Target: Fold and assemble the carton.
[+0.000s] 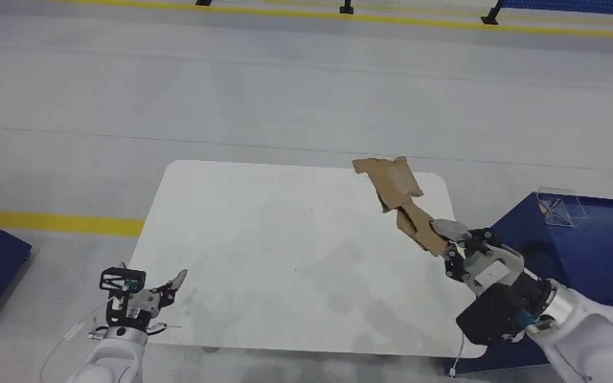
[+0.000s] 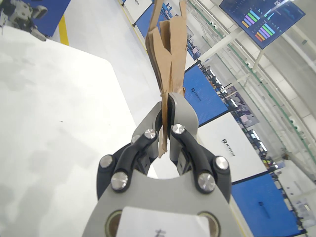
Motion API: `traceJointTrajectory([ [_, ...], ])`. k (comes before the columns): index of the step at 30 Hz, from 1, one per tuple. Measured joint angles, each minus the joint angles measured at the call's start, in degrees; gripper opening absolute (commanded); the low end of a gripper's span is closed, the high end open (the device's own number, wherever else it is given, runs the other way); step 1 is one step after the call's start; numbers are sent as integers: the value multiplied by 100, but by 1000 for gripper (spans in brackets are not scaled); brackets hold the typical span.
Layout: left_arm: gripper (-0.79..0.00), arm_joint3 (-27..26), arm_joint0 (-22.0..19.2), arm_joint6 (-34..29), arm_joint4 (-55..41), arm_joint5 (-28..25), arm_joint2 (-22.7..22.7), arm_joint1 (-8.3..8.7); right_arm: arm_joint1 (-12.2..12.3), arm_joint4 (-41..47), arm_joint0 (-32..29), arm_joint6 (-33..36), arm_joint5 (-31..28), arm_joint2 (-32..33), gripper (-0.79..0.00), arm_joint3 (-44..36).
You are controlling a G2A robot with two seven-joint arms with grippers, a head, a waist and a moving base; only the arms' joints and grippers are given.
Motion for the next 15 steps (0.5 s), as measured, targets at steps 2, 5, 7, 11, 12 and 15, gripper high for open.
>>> traceJointTrajectory([
  [2,0,0,0,0,0,0,0,0,32,-1074,-367,-606,645,-273,-785,0],
  [5,0,0,0,0,0,0,0,0,50,-2007,-804,-1125,1421,-564,-785,12],
  [7,0,0,0,0,0,0,0,0,54,-2204,-968,-1275,1659,-654,-785,32],
  [11,0,0,0,0,0,0,0,0,48,-1160,-970,-1331,1321,-427,-785,74],
  [12,0,0,0,0,0,0,0,0,46,-747,-920,-1312,1144,-314,-785,112],
  [15,0,0,0,0,0,0,0,0,46,690,-674,-1089,608,151,-785,297],
])
